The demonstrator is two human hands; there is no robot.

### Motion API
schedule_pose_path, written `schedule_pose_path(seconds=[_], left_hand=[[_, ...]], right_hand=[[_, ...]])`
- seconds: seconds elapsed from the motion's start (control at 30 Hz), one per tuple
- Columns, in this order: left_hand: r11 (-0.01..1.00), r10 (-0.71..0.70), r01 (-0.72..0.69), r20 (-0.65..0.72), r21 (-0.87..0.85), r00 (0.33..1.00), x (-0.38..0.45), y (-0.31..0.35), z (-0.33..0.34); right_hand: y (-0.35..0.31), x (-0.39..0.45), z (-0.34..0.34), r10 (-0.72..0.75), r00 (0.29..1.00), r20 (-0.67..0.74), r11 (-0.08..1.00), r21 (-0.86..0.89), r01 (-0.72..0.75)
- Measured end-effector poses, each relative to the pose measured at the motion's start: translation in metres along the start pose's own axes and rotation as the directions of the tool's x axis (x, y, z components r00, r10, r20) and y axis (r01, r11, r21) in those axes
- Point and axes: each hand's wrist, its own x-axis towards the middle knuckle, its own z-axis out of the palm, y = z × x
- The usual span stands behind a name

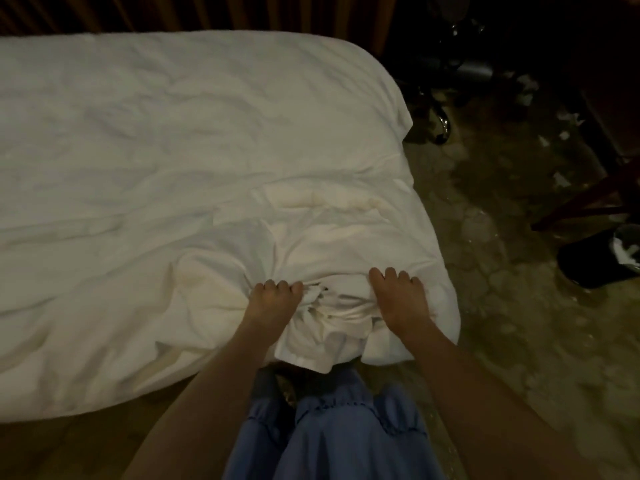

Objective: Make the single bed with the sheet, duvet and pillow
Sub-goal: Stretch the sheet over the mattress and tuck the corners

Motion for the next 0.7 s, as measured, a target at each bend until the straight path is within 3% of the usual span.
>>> schedule_pose_path(seconds=[0.23, 0.4, 0.6, 0.7], left_hand=[[0.998, -0.065, 0.068, 0.109, -0.020, 0.992, -0.022, 0.014, -0.062], [0.989, -0.148, 0.144, 0.141, 0.045, 0.979, -0.048, 0.030, -0.095], [0.983, -0.183, 0.178, 0.201, 0.043, 0.962, -0.096, 0.064, -0.127], [0.980, -0.197, 0.199, 0.256, 0.018, 0.946, -0.119, 0.079, -0.133]], right_hand=[[0.016, -0.026, -0.046, -0.027, 0.998, 0.058, 1.000, 0.005, 0.026], [0.029, -0.057, -0.063, -0.078, 0.988, -0.136, 0.992, 0.087, 0.090], [0.036, -0.106, -0.091, -0.186, 0.973, 0.138, 0.983, 0.028, 0.184], [0.042, -0.130, -0.100, -0.194, 0.970, 0.144, 0.981, 0.021, 0.193]])
